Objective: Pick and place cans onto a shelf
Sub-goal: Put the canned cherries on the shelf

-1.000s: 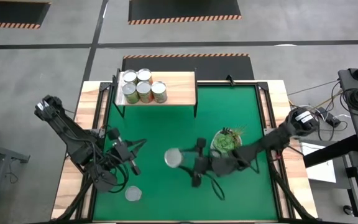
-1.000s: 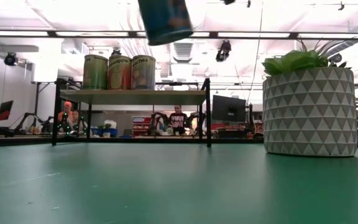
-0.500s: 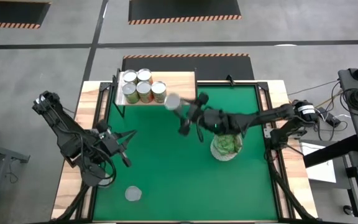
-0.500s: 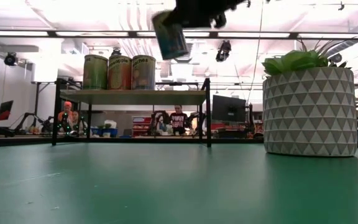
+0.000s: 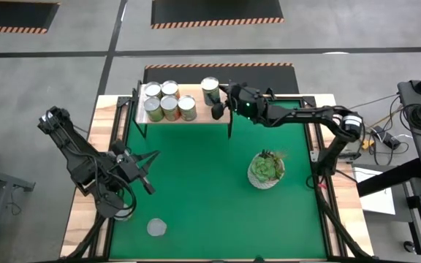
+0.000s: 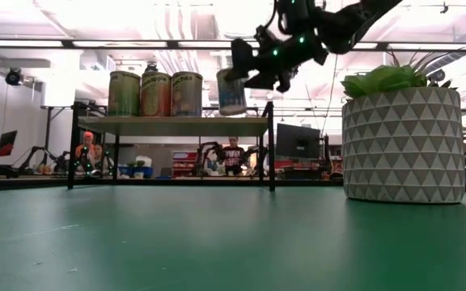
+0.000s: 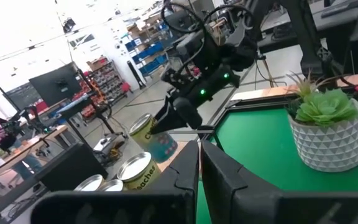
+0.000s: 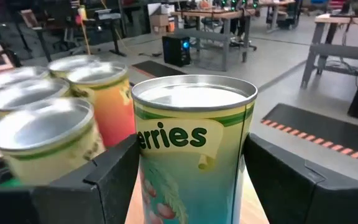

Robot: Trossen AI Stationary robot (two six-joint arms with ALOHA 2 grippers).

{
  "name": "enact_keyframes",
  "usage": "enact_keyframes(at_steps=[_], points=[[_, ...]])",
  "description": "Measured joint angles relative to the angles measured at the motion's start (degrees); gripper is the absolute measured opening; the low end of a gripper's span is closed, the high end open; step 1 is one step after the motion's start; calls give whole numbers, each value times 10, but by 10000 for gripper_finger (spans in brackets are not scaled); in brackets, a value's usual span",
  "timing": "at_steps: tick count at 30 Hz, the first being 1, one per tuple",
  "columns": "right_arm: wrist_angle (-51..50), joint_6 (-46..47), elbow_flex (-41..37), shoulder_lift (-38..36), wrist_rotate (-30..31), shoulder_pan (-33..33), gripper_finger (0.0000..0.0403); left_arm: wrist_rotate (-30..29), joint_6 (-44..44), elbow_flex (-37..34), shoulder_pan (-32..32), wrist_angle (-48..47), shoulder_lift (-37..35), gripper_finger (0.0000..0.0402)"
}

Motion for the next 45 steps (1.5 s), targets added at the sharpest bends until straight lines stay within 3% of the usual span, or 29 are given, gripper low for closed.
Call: enact_keyframes(at_steps=[8,17,23,29,32,36,43,45], points=[[38,1,1,38,3,-9,261,0,0,0,0,-1,0,0],[35,7,8,51,3,-8,295,2,0,0,0,-1,0,0],[-46,5,14,8,3,-6,310,2,0,0,0,-1,0,0],[-199,-4,56,-47,3,1,299,2,0,0,0,-1,0,0],[-297,-14,120,-57,3,2,271,2,0,0,0,-2,0,0],[-424,-42,231,-29,-1,-1,197,2,21,0,0,-2,0,0],[-617,-60,468,83,-53,-33,30,-2,68,0,0,-8,-8,0],[-689,-57,541,127,-77,-47,17,-2,53,-1,0,-35,-9,0]])
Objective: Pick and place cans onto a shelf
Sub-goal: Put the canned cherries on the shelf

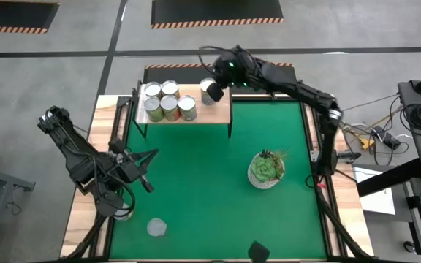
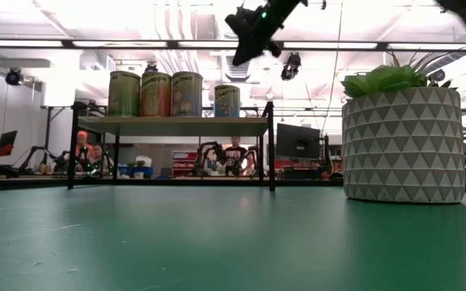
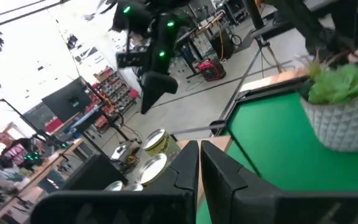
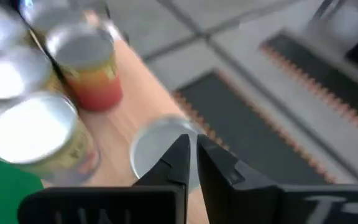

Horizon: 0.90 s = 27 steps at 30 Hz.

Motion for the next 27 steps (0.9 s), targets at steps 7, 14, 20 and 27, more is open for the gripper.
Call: enact_keyframes(at_steps=[7,14,20,27], points=[[-144,7,141,110,-52,-44,9,-14,-77,-5,0,-82,-6,0],[-133,5,123,109,-55,-52,9,-14,-86,-8,0,-88,-10,0],[-109,0,135,103,-56,-37,9,-15,-86,-8,0,-88,-10,0],[-105,-9,120,109,-57,-18,9,-15,-86,-8,0,-88,-10,0]])
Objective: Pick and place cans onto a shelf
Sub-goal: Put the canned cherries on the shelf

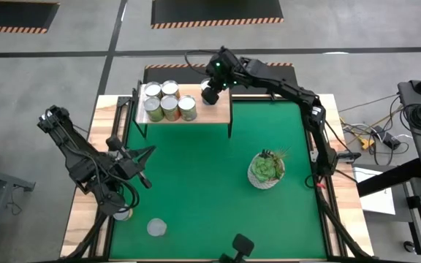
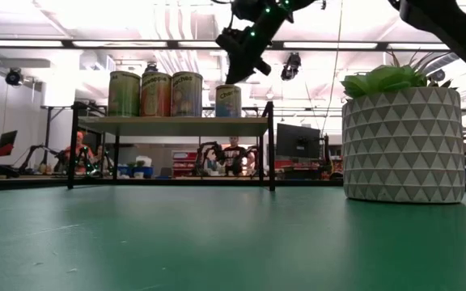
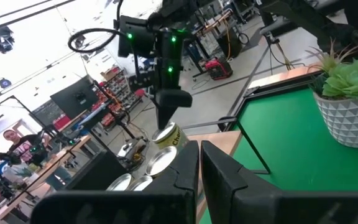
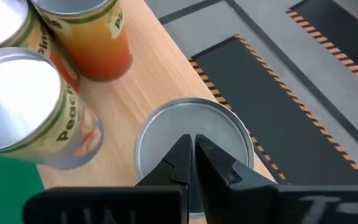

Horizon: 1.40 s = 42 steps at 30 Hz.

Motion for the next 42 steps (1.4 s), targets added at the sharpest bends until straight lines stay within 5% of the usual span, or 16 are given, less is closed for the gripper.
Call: enact_keyframes(at_steps=[19,42], points=[[229,23,-115,0,-18,41,9,0,0,0,0,0,0,0],[301,5,-134,-4,-13,44,9,0,0,0,0,2,0,0]])
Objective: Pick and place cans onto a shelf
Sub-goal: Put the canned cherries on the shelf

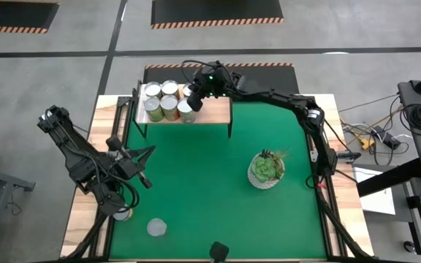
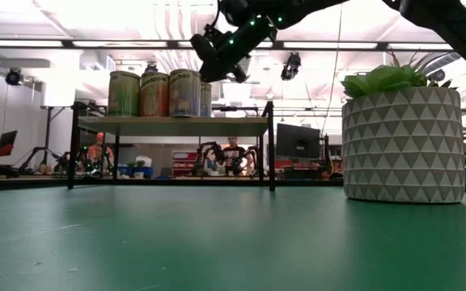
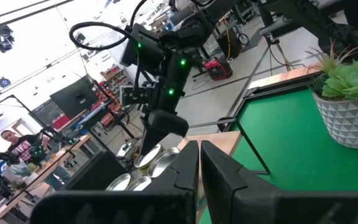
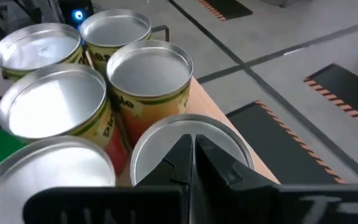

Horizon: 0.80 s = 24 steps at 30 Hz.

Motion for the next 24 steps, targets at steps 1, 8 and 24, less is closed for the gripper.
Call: enact_keyframes(at_steps=[1,8,24], points=[[-12,-6,5,-5,0,0,9,0,0,0,0,0,0,0],[-122,-15,37,-50,0,-5,9,0,-2,0,0,0,0,0],[-139,-10,17,-5,26,-16,9,0,-2,0,0,1,0,0]])
